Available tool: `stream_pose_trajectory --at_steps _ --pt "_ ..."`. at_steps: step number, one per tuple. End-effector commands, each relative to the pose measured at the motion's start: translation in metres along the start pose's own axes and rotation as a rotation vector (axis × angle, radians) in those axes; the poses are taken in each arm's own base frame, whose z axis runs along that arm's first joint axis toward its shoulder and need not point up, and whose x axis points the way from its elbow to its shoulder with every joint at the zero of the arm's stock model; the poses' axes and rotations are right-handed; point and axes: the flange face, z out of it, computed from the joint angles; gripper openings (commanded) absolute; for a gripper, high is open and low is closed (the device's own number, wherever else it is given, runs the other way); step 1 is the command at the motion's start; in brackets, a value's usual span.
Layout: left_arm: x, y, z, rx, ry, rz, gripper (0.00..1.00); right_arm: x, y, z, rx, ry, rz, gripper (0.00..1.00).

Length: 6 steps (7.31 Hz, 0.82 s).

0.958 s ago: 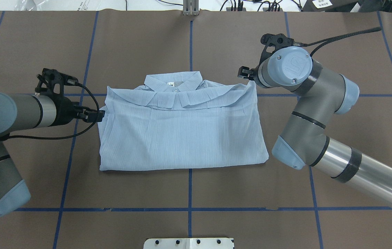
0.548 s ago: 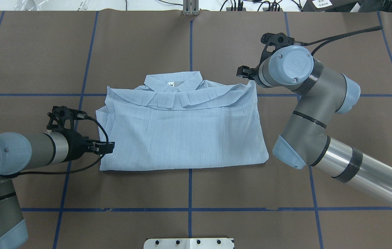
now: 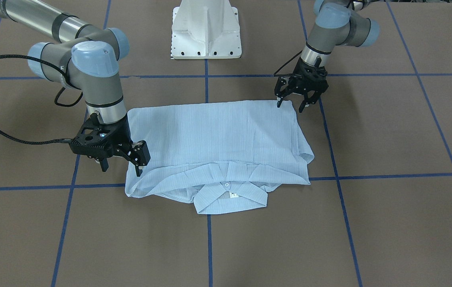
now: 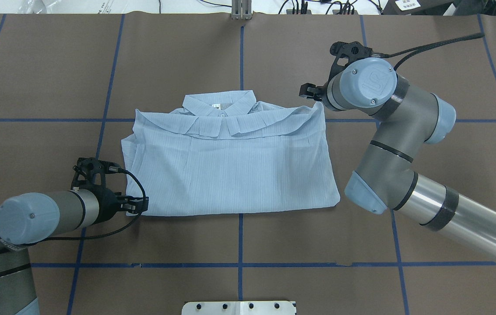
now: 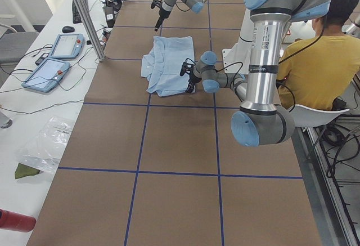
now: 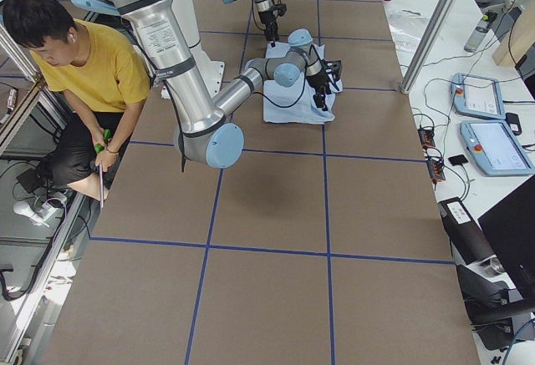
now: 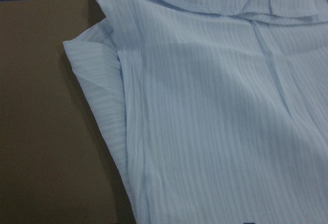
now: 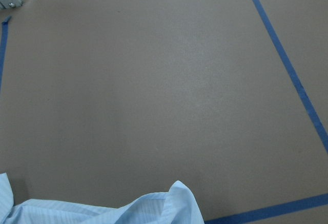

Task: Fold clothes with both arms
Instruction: 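Draw both grippers back from the folded shirt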

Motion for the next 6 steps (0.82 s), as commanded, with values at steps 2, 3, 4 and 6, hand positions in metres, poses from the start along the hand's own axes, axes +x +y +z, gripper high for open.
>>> stream_pose_trajectory --at_steps 2,3,4,6 --pt "0.008 0.012 0.004 -0.022 0.010 0.010 0.03 0.001 0.000 0.001 0.001 0.003 -0.004 1.00" --pt "0.009 0.011 0.003 -0.020 0.011 0.010 0.00 0.000 0.000 0.001 0.001 0.001 -0.004 1.00" --pt "0.009 0.009 -0.002 -0.014 0.016 0.011 0.00 0.000 0.000 0.001 0.002 0.002 -0.005 1.00" --pt "-0.021 0.000 -0.017 0.002 -0.021 0.065 0.00 0.000 0.000 0.001 0.002 0.003 -0.004 1.00"
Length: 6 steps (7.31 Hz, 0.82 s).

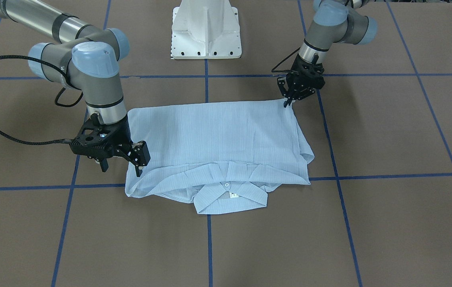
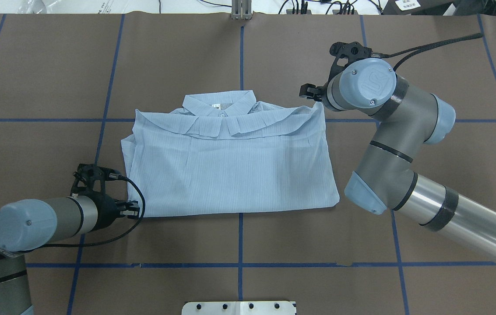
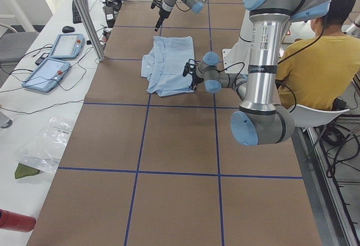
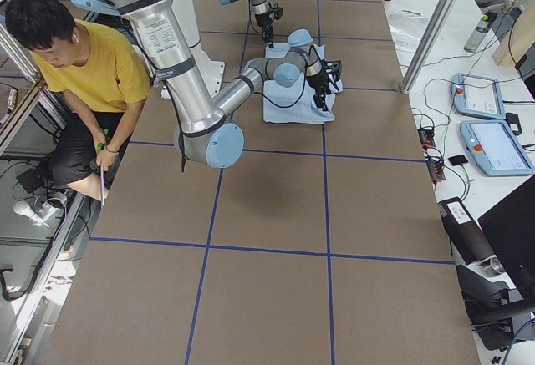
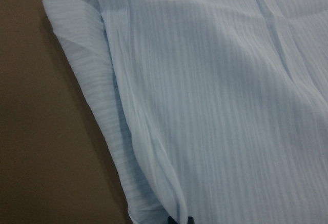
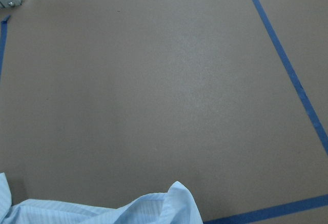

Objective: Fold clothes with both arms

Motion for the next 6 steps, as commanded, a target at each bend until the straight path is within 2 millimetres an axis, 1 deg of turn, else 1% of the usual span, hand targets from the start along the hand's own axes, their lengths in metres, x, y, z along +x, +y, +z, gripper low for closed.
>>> stream_pose_trajectory --at_steps 1,2,3,4,5,6 --pt "-0.049 -0.042 -0.011 0.067 -0.082 0.100 0.00 0.000 0.001 0.000 -0.001 0.000 0.000 1.00" --pt "-0.091 -0.080 -0.005 0.112 -0.165 0.123 0.00 -0.002 0.002 0.000 -0.002 -0.002 0.000 1.00" --pt "-0.120 -0.134 0.010 0.157 -0.241 0.165 0.00 -0.002 0.002 0.000 -0.002 -0.002 0.002 1.00" --pt "-0.137 -0.202 0.035 0.194 -0.312 0.193 0.00 -0.002 0.002 0.000 -0.002 -0.002 0.004 1.00" --pt "-0.143 -0.267 0.069 0.204 -0.369 0.170 0.00 -0.004 0.003 -0.001 -0.003 -0.006 0.009 1.00" --pt "-0.134 -0.325 0.089 0.236 -0.424 0.145 0.00 -0.007 0.004 -0.003 0.001 -0.027 0.011 1.00"
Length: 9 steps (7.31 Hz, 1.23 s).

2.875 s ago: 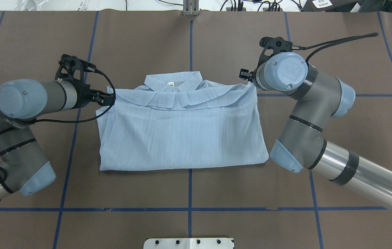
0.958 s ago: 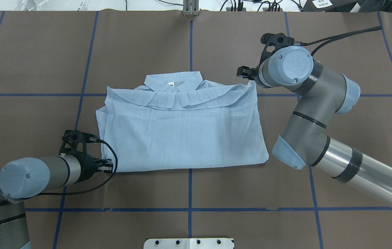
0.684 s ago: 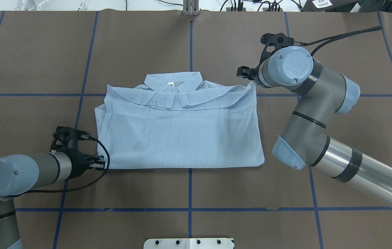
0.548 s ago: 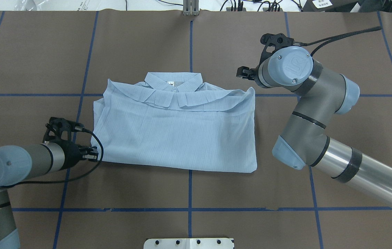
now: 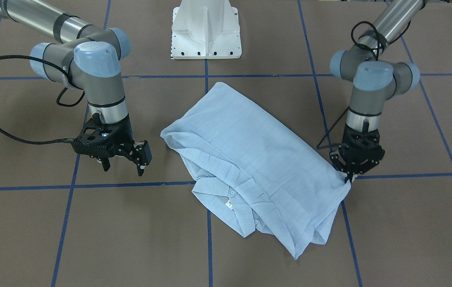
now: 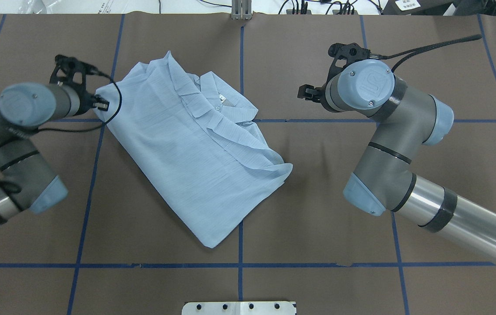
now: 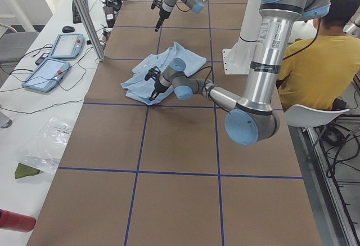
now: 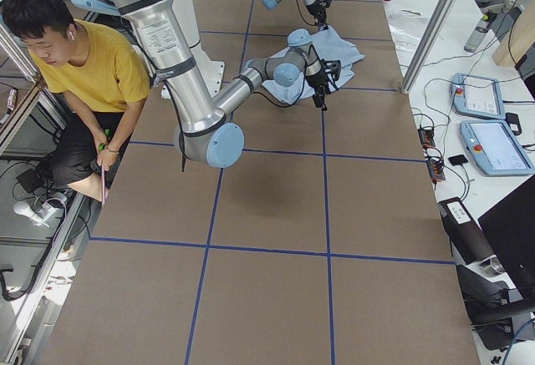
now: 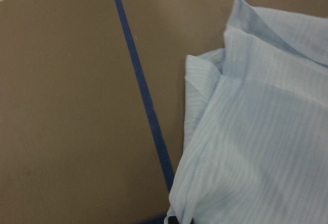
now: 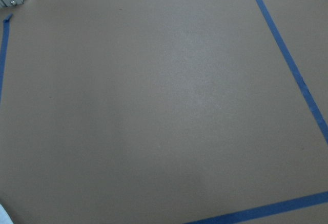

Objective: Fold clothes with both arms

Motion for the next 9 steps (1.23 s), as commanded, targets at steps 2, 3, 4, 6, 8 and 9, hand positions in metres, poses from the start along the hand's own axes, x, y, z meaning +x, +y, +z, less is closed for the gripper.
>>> stream_pose_trajectory --at_steps 2,3,4,6,8,9 --pt "0.059 -0.156 0.061 0.092 -0.082 -0.034 0.00 -0.005 0.002 -0.003 0.004 -0.032 0.003 1.00" --pt "0.065 -0.164 0.066 0.091 -0.079 -0.034 0.00 -0.006 0.002 -0.004 0.003 -0.035 0.004 1.00" --pt "0.062 -0.166 0.064 0.104 -0.061 -0.034 0.00 -0.014 0.000 -0.008 0.008 -0.047 0.005 1.00" --pt "0.045 -0.164 0.061 0.082 0.029 -0.003 1.00 -0.033 -0.003 -0.015 0.009 -0.059 0.030 1.00" --pt "0.001 -0.128 0.043 0.103 0.097 0.058 1.00 -0.107 0.003 0.005 -0.025 -0.031 0.200 1.00" --pt "-0.005 -0.119 0.036 0.115 0.106 0.058 1.00 -0.148 0.016 0.015 -0.046 -0.006 0.289 1.00"
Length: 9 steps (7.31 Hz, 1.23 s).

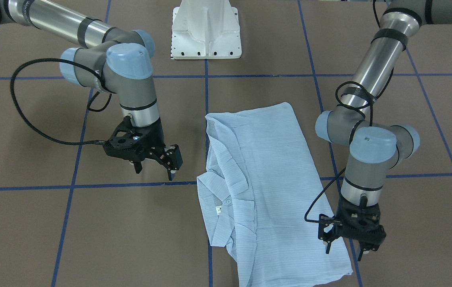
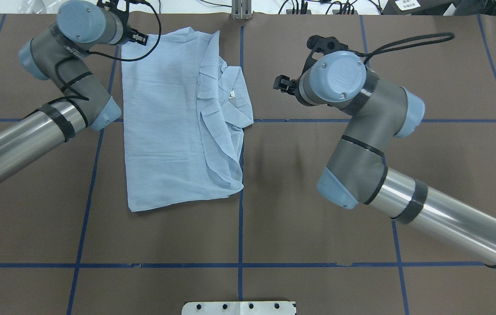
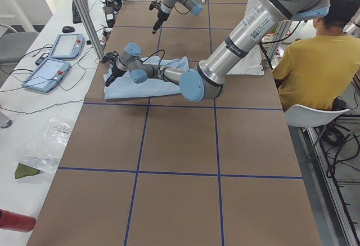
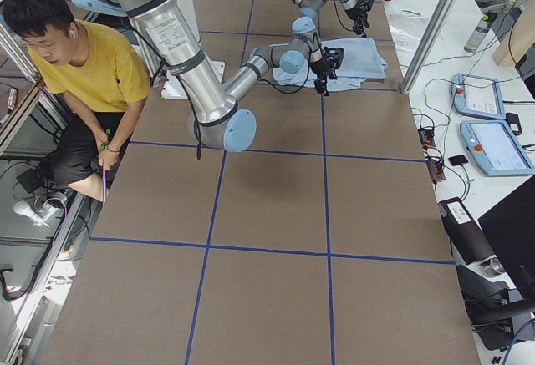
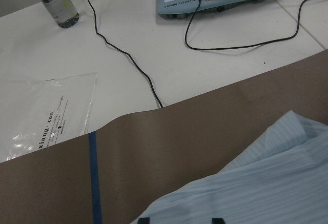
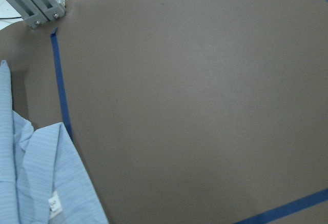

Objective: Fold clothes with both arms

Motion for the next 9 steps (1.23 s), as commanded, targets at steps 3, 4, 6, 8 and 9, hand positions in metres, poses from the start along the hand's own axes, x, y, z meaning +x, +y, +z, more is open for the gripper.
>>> stream_pose_trajectory --at_steps 3,4,6,8,9 --pt "0.007 0.030 -0.011 0.018 0.054 -0.027 1.00 -0.074 0.086 0.037 -0.050 0.103 0.228 0.88" --pt "0.010 0.037 -0.008 0.010 0.056 -0.033 1.00 -0.072 0.098 0.046 -0.019 0.112 0.214 0.74" --pt "0.009 0.040 -0.008 0.008 0.057 -0.034 1.00 -0.070 0.107 0.051 -0.006 0.120 0.193 0.67" --pt "0.007 0.045 -0.014 0.012 0.061 -0.032 1.00 -0.070 0.103 0.053 0.037 0.112 0.186 0.60" --pt "0.009 0.046 -0.015 0.012 0.066 -0.031 1.00 -0.071 0.101 0.053 0.043 0.102 0.192 0.54"
